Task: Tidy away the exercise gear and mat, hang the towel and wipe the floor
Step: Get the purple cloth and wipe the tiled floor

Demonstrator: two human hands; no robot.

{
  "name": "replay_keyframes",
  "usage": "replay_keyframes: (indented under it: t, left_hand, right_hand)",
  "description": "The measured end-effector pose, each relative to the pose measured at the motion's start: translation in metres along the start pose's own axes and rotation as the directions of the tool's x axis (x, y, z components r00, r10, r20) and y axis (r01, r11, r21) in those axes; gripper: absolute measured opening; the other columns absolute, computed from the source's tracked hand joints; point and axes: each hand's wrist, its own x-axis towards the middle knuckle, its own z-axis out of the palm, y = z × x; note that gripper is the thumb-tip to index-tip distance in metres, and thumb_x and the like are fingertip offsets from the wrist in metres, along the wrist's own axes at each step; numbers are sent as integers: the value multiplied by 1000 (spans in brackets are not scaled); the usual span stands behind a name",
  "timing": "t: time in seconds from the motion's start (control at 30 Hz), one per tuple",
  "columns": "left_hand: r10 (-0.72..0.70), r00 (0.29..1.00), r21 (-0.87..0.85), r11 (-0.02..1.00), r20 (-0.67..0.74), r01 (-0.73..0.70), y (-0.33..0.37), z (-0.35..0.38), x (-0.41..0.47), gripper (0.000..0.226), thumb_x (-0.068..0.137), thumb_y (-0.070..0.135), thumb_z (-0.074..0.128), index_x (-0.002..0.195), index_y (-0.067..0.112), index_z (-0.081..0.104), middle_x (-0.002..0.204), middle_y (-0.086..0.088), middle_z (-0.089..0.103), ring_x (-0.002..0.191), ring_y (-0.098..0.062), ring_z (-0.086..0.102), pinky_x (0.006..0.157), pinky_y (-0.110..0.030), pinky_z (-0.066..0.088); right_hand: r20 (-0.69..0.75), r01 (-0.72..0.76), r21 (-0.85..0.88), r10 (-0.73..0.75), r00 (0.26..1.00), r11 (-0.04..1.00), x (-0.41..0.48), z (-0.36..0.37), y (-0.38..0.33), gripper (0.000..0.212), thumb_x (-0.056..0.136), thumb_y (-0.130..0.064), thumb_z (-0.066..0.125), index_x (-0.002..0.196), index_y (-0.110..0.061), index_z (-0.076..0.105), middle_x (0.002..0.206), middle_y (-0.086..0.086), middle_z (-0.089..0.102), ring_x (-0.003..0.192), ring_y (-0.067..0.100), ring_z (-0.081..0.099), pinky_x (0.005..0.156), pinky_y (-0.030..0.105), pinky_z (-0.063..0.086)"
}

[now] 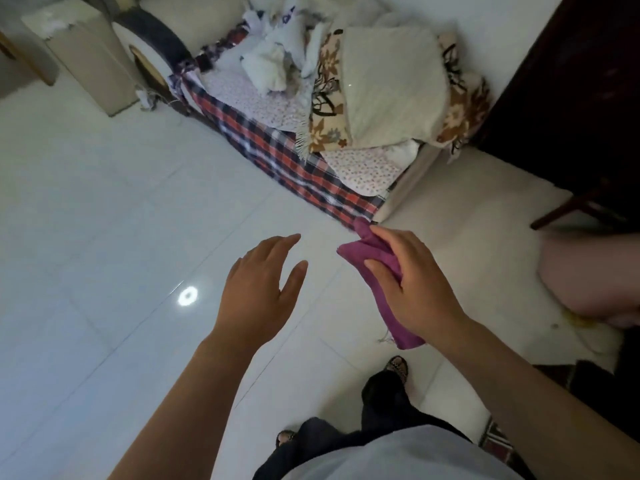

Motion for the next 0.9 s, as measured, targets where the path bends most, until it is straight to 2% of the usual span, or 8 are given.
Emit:
replay_keyframes:
  t: [0.1, 0.2, 0.3, 0.5, 0.6, 0.73, 0.9]
  left_hand:
    - [99, 995, 4, 995, 33, -99, 65, 29, 53, 55, 90, 51, 30, 137, 24, 43, 137, -1, 50, 124, -22, 49, 104, -42, 39]
    - [224, 972, -9, 974, 76, -224, 129, 62, 101, 55, 91, 52, 32, 135, 22, 45, 134, -2, 53, 120, -22, 52, 98, -38, 41]
    - [357, 927, -34, 934, 114, -355, 189, 91, 141, 56, 90, 52, 33, 134, 21, 46, 132, -3, 54, 116, -21, 53, 92, -30, 40]
    - [542, 820, -115, 840, 182, -530, 284, 134, 196, 55, 89, 49, 34, 133, 18, 47, 131, -5, 53, 116, -22, 52, 94, -31, 38]
    - [588, 782, -108, 808, 206, -580, 318, 151, 219, 50, 91, 44, 38, 133, 18, 46, 131, -2, 53, 115, -21, 52, 91, -26, 35]
    - [631, 740, -121, 774, 232, -622, 351, 168, 256, 50, 91, 44, 38, 135, 21, 43, 133, 0, 50, 114, -21, 52, 91, -33, 40]
    - [671, 708, -137, 740, 221, -658, 382, 193, 327, 52, 91, 46, 36, 137, 21, 41, 135, -1, 50, 117, -21, 50, 94, -32, 38]
  right_hand:
    - [-95, -72, 6, 72, 993, 997, 6, -55, 56, 49, 92, -44, 40, 133, -18, 45, 127, -1, 51, 112, 14, 49, 93, 21, 38]
    - [-185, -156, 4, 155, 971, 988, 9, -110, 110, 45, 92, -39, 44, 132, -17, 45, 127, -1, 51, 111, 15, 50, 95, 23, 40]
    - [-290, -209, -7, 198, 936, 978, 7, -158, 155, 40, 95, -33, 48, 132, -19, 45, 127, -1, 51, 111, 16, 50, 97, 34, 43]
    - [-443, -302, 6, 273, 854, 953, -3, -220, 214, 40, 95, -31, 50, 132, -20, 43, 125, -3, 52, 108, 13, 51, 95, 35, 45]
    - [-491, -342, 23, 309, 815, 939, -1, -240, 235, 41, 94, -33, 48, 132, -18, 44, 124, -3, 54, 108, 12, 52, 96, 33, 46]
    - [-536, -372, 30, 329, 777, 928, 14, -262, 263, 42, 94, -29, 51, 133, -16, 44, 125, -1, 53, 110, 12, 51, 96, 31, 45]
    - [-565, -383, 30, 332, 755, 923, 64, -291, 307, 40, 94, -27, 52, 131, -14, 45, 122, 1, 54, 108, 13, 52, 95, 31, 46]
